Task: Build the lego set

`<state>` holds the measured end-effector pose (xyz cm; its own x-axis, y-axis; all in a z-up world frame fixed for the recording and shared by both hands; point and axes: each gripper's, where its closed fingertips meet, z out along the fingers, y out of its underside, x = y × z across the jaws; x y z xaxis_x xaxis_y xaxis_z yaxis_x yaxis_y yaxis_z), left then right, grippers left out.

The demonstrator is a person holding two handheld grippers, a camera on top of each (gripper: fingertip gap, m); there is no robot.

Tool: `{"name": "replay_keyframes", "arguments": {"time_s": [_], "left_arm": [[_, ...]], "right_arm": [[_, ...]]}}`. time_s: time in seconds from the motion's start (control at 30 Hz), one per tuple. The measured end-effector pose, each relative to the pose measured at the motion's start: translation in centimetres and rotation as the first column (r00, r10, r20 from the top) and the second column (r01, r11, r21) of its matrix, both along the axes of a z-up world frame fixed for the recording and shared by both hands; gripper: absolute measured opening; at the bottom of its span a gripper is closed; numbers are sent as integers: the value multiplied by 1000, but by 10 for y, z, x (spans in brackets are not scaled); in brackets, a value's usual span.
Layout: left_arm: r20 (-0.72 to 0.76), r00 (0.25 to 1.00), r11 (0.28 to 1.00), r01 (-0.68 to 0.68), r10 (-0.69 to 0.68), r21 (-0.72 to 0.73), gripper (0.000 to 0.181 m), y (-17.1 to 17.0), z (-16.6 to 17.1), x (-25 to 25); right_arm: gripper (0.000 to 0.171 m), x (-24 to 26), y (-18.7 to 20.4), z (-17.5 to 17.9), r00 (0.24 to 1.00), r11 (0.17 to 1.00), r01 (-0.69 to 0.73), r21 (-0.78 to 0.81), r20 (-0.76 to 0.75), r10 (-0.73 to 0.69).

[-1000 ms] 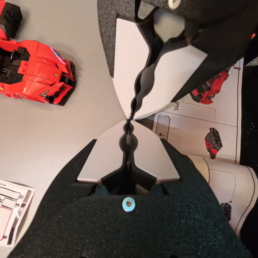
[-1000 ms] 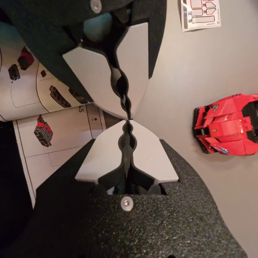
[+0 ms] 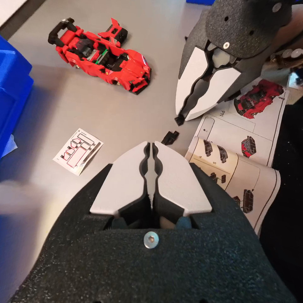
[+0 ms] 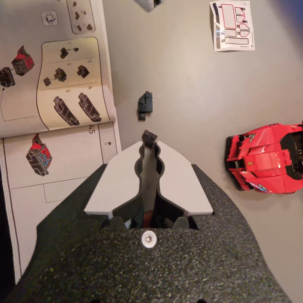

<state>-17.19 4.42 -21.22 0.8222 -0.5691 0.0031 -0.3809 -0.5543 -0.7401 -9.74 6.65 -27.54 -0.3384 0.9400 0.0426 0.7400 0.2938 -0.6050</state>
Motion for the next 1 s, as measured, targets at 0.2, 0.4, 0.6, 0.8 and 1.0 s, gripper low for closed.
{"name": "replay_keyframes", "arguments": {"time_s": [0.2, 0.4, 0.6, 0.8, 1.0], "left_arm": [[44, 998, 998, 52, -50, -43, 17, -10, -17, 7], [34, 994, 987, 109, -106, -115, 18, -11, -40, 11], [34, 990, 981, 140, -137, -137, 18, -8, -50, 14], [52, 989, 979, 143, -137, -145, 17, -9, -54, 17], [55, 988, 978, 148, -141, -148, 17, -9, -56, 19]], "right_arm": [[11, -2, 0, 0, 984, 984, -177, 3, 27, 176], [11, -11, -1, 0, 955, 955, -295, -21, 15, 295], [11, -10, -5, 0, 909, 908, -416, -44, 21, 417], [11, -14, -7, 0, 878, 878, -477, -41, 21, 478], [11, -16, -7, 0, 869, 870, -492, -36, 26, 493]]}}
